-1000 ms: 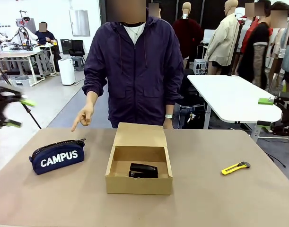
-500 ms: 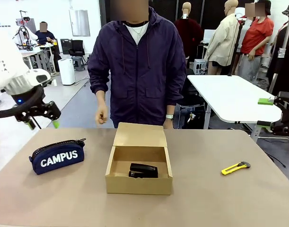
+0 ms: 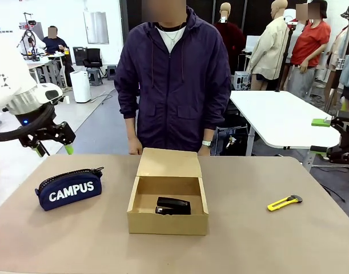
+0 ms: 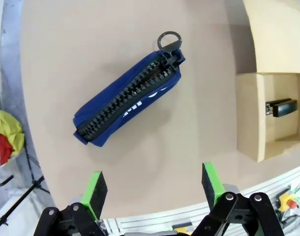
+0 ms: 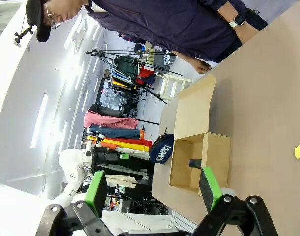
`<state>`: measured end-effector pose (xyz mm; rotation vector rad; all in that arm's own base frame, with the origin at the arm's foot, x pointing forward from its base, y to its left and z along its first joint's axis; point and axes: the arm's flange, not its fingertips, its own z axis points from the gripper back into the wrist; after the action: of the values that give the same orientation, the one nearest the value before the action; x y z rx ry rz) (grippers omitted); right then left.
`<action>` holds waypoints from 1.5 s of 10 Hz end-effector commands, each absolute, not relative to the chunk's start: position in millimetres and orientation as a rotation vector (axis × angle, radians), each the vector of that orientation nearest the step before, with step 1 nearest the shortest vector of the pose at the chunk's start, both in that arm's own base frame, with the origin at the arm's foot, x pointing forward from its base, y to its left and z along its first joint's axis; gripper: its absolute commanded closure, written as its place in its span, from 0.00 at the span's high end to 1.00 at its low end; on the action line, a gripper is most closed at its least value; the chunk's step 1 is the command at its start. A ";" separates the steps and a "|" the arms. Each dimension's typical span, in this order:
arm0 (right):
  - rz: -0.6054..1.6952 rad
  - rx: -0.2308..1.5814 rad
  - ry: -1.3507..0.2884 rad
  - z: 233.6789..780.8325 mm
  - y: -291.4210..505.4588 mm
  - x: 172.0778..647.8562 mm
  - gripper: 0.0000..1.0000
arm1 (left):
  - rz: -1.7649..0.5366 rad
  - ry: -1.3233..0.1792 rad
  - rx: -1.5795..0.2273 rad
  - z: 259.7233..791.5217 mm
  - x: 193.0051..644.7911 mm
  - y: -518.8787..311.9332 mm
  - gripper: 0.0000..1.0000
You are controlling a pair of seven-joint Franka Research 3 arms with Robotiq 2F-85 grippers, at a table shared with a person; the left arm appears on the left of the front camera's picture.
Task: Pack the items into the box.
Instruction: Pick up the item indicated by the person and place it inside the Mailer Box.
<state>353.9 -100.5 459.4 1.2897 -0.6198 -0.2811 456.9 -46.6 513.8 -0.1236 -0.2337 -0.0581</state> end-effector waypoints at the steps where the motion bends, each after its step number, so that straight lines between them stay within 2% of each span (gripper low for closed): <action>1: -0.277 1.287 -0.606 461.8 -101.6 351.7 1.00 | -0.010 -0.182 -0.083 497.2 481.4 -44.9 1.00; 3: -0.277 1.287 -0.606 461.8 -101.6 351.7 1.00 | 0.039 -0.132 -0.077 471.6 522.1 -41.9 1.00; 7: -0.277 1.287 -0.606 461.8 -101.6 351.7 1.00 | 0.017 -0.129 -0.056 448.3 549.4 -33.6 1.00; 9: -0.277 1.287 -0.606 461.8 -101.6 351.7 1.00 | -0.632 -0.119 -0.233 450.6 549.0 -26.8 1.00; 10: -0.277 1.287 -0.606 461.8 -101.6 351.7 1.00 | -0.804 -0.175 -0.267 454.9 547.0 -18.3 1.00; 11: -0.277 1.287 -0.606 461.8 -101.6 351.7 1.00 | -1.005 -0.143 -0.339 457.0 541.3 -12.3 1.00; 13: -0.277 1.287 -0.606 461.8 -101.6 351.7 1.00 | -1.141 -0.123 -0.292 456.1 535.4 -5.9 1.00; 15: -0.277 1.287 -0.606 461.8 -101.6 351.7 1.00 | -1.184 -0.106 -0.246 453.2 536.2 -12.8 1.00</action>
<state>353.5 -100.8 459.4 1.2932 -0.6184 -0.2798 530.7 -17.8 450.8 -0.2579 -0.1297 -1.1295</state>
